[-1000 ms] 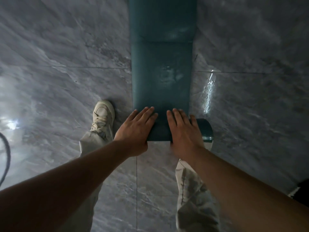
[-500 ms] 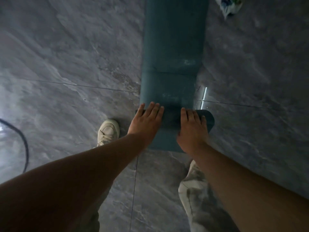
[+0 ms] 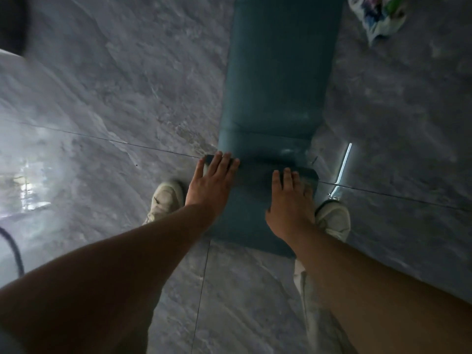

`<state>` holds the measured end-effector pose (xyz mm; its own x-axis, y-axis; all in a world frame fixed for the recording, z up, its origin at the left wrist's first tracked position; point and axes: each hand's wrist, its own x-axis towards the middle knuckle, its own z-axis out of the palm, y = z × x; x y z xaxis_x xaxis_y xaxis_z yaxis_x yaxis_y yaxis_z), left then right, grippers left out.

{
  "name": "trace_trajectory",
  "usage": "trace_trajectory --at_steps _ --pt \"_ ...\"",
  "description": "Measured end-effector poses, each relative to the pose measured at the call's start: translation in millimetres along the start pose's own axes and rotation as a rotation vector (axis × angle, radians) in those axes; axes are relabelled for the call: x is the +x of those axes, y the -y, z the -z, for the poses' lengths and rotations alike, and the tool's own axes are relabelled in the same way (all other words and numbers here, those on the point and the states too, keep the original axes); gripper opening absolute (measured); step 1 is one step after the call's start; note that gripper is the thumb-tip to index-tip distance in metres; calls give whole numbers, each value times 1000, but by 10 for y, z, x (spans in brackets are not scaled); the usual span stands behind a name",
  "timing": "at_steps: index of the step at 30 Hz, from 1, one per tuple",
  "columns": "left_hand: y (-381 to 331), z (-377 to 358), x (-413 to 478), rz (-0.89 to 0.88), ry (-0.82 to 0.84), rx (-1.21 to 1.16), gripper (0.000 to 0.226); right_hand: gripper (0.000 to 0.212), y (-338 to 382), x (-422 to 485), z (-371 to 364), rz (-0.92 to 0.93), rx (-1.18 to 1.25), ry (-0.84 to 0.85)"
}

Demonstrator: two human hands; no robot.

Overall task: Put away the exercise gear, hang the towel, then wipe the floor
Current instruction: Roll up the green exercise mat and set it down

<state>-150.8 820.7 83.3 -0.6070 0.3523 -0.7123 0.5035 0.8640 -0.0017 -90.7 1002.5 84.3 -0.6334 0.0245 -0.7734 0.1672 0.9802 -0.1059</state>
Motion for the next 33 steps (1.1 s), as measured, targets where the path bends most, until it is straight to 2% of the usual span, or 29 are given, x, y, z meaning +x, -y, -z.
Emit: trace_trajectory --at_steps 5,11,17,21,23,25,27,30,33 --pt "-2 -251 345 9 26 -124 86 95 24 279 -120 -6 39 -15" --pt "159 -519 711 -26 30 -225 86 98 235 691 -292 -9 17 -32" --pt "345 -673 1110 -114 80 -257 104 108 313 1160 -437 -56 0 53" --pt "436 -781 1330 -140 67 -237 106 114 272 1474 -437 -58 -2 135" --pt "459 -778 1321 -142 32 -215 104 109 281 1474 -400 -43 0 47" --pt "464 -747 1250 -136 23 -204 103 101 260 1424 -339 -36 16 -131" --pt "466 -728 1177 -120 34 -203 103 103 181 1453 -264 -37 13 -220" --pt "487 -713 1138 -143 54 -201 106 114 22 1617 -163 -50 -24 -120" --pt "510 -694 1137 -166 65 -220 108 112 -45 1645 -136 -46 -74 -77"
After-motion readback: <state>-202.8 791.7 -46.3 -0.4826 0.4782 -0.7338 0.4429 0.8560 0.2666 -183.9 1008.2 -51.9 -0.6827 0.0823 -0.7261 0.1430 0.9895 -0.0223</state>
